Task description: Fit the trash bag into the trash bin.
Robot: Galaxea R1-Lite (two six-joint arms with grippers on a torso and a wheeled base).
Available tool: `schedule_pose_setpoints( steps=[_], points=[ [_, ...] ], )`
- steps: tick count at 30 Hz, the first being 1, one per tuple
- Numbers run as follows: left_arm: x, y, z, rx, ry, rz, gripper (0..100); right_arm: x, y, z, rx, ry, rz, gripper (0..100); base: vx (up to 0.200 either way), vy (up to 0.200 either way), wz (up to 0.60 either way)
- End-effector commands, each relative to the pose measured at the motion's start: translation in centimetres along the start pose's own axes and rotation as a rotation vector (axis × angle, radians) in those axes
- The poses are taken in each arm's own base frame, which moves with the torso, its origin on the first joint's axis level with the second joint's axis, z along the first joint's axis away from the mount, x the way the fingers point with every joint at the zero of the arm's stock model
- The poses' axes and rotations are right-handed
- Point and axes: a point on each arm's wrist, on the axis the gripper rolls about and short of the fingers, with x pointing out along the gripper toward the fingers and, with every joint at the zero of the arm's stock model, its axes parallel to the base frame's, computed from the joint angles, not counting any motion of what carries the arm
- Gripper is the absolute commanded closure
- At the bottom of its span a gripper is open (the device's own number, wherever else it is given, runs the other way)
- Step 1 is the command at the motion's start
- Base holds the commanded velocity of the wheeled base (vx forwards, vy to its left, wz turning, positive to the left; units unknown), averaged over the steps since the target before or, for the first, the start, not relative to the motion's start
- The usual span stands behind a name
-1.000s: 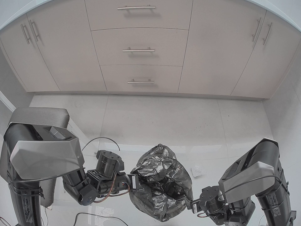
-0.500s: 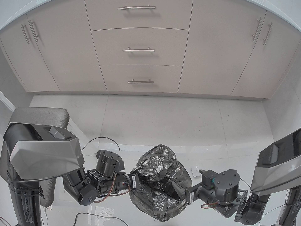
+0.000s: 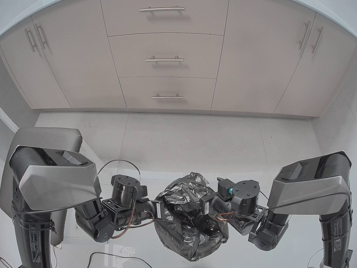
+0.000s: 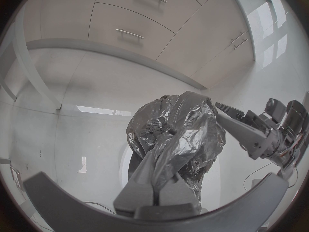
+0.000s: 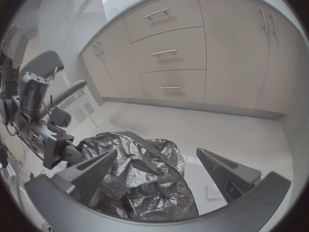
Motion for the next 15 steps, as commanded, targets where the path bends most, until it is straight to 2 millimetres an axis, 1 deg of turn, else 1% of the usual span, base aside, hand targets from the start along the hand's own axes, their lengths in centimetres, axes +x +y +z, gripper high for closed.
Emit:
schedule_pose_setpoints(
  steps=[1,5,12,15],
  points=[
    [0.4,0.5,-0.5,-0.004,0.018,0.010,100,1.1,-0.4,-2.1,-0.010,0.036,-0.013,0,0.000,0.000,0.00],
    [0.4,0.4,-0.5,-0.003,0.016,0.010,100,1.2,-0.8,-2.2,-0.011,0.037,-0.026,0,0.000,0.000,0.00],
    [0.6,0.5,0.0,-0.003,0.012,-0.023,100,2.3,-2.3,-2.4,0.000,0.027,-0.070,0,0.000,0.000,0.00],
    [0.5,1.3,0.8,-0.017,0.009,-0.067,100,2.6,-2.5,-2.7,0.002,0.029,-0.078,0,0.000,0.000,0.00]
  ],
)
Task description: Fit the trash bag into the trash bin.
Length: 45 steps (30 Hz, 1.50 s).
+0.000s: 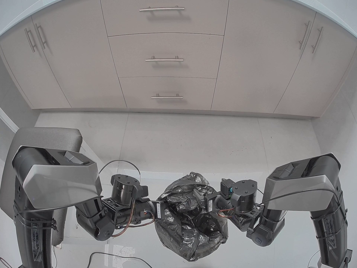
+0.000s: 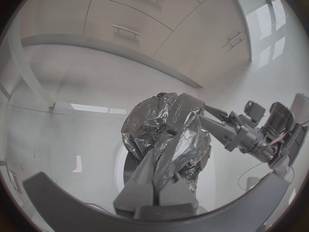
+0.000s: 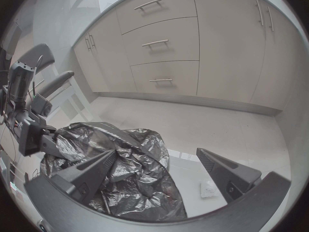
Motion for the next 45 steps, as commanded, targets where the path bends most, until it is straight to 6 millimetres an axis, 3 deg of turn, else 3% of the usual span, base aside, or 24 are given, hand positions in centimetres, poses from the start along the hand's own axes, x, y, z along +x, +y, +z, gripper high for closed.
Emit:
schedule_pose_setpoints(
  steps=[1,10,17,41,42,45],
  points=[
    [0.0,1.0,1.0,-0.015,-0.020,-0.017,100,0.6,-0.5,-0.6,0.006,-0.004,-0.016,0,0.000,0.000,0.00],
    [0.8,2.8,1.4,0.064,-0.018,-0.049,100,1.9,-1.2,-1.0,0.018,-0.019,-0.049,0,0.000,0.000,0.00],
    [1.1,2.8,1.3,0.102,-0.071,-0.075,100,2.4,-1.6,-1.3,0.020,-0.019,-0.064,0,0.000,0.000,0.00],
    [1.2,1.9,0.4,0.111,-0.007,-0.083,100,2.2,-1.6,-1.2,0.021,-0.020,-0.069,0,0.000,0.000,0.00],
    [1.2,1.9,0.4,0.109,-0.006,-0.081,0,2.2,-1.6,-1.2,0.021,-0.020,-0.069,0,0.000,0.000,0.00],
    [1.3,2.2,0.6,0.107,-0.013,-0.077,0,2.3,-1.6,-1.2,0.021,-0.020,-0.069,0,0.000,0.000,0.00]
  ],
)
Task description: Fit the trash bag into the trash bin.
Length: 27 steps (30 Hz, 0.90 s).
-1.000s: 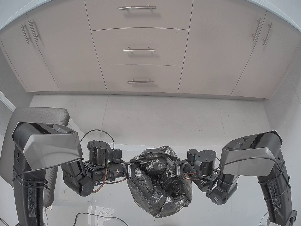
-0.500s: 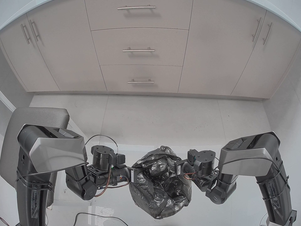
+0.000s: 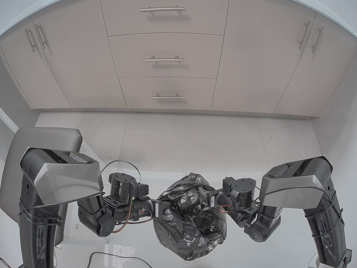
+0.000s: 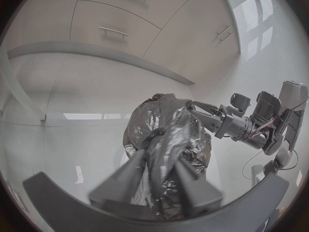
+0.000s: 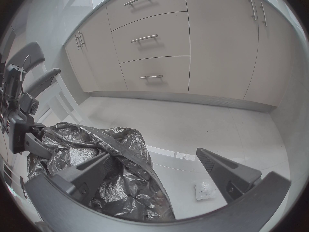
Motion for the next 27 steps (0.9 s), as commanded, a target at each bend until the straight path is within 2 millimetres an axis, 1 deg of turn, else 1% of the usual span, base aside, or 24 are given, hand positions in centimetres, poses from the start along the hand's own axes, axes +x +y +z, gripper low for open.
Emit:
schedule_pose_setpoints(
  steps=[1,7,8,13,14,16,17,19,20,23,27],
  points=[
    [0.0,0.2,0.2,-0.002,-0.010,0.004,0,0.0,0.0,0.2,0.006,-0.020,0.002,0,0.000,0.000,0.00],
    [0.0,1.1,0.8,-0.020,-0.031,0.022,0,0.1,0.0,0.0,0.006,-0.015,0.000,0,0.000,0.000,0.00],
    [-0.1,1.6,1.1,-0.031,-0.040,0.034,0,0.2,-0.1,0.0,0.007,-0.015,-0.002,0,0.000,0.000,0.00],
    [0.1,2.3,1.6,-0.070,-0.024,0.062,0,0.2,-0.1,-0.1,0.007,-0.014,-0.003,0,0.000,0.000,0.00],
    [0.6,2.5,2.1,-0.104,-0.024,0.102,0,0.2,-0.1,-0.1,0.006,-0.013,-0.003,0,0.000,0.000,0.00],
    [1.0,2.8,2.6,-0.125,-0.025,0.146,0,0.2,-0.1,-0.1,0.007,-0.014,-0.003,0,0.000,0.000,0.00],
    [1.4,3.3,2.9,-0.151,-0.005,0.209,0,0.2,-0.1,-0.1,0.007,-0.014,-0.003,0,0.000,0.000,0.00],
    [1.7,3.4,3.3,-0.174,0.008,0.240,0,0.2,-0.1,-0.1,0.007,-0.015,-0.003,0,0.000,0.000,0.00],
    [2.1,3.6,3.8,-0.207,0.012,0.263,0,0.2,-0.1,-0.1,0.007,-0.014,-0.003,0,0.000,0.000,0.00],
    [2.3,3.7,4.2,-0.250,0.019,0.275,0,0.2,-0.1,-0.1,0.007,-0.014,-0.003,0,0.000,0.000,0.00],
    [2.6,3.8,4.3,-0.257,0.012,0.276,0,0.2,-0.1,-0.1,0.007,-0.014,-0.003,0,0.000,0.000,0.00]
  ],
)
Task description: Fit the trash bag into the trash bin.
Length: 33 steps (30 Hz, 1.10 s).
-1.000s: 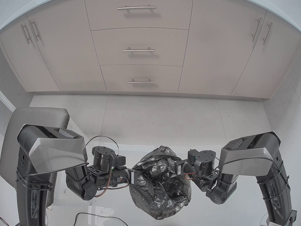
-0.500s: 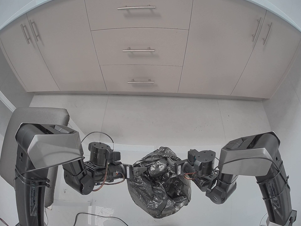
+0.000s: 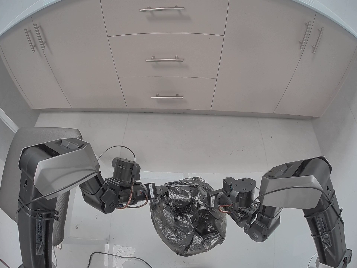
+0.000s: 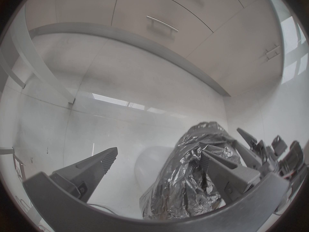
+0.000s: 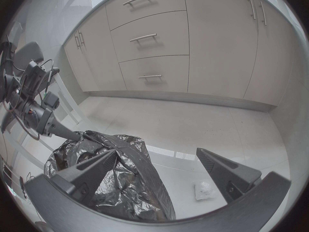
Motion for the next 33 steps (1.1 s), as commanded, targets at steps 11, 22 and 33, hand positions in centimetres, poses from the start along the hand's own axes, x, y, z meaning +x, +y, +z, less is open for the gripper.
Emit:
schedule_pose_setpoints(
  steps=[11,22,33],
  points=[
    [0.8,0.0,0.9,-0.044,-0.032,0.008,0,0.5,-0.2,-0.8,0.000,0.000,-0.006,0,0.000,0.000,0.00],
    [0.7,0.0,0.5,-0.032,-0.027,0.009,0,2.4,-2.1,-1.9,0.016,-0.005,-0.063,0,0.000,0.000,0.00],
    [0.7,0.1,0.4,-0.030,-0.025,0.008,0,3.4,-3.7,-2.6,0.022,0.015,-0.104,0,0.000,0.000,0.00]
  ],
)
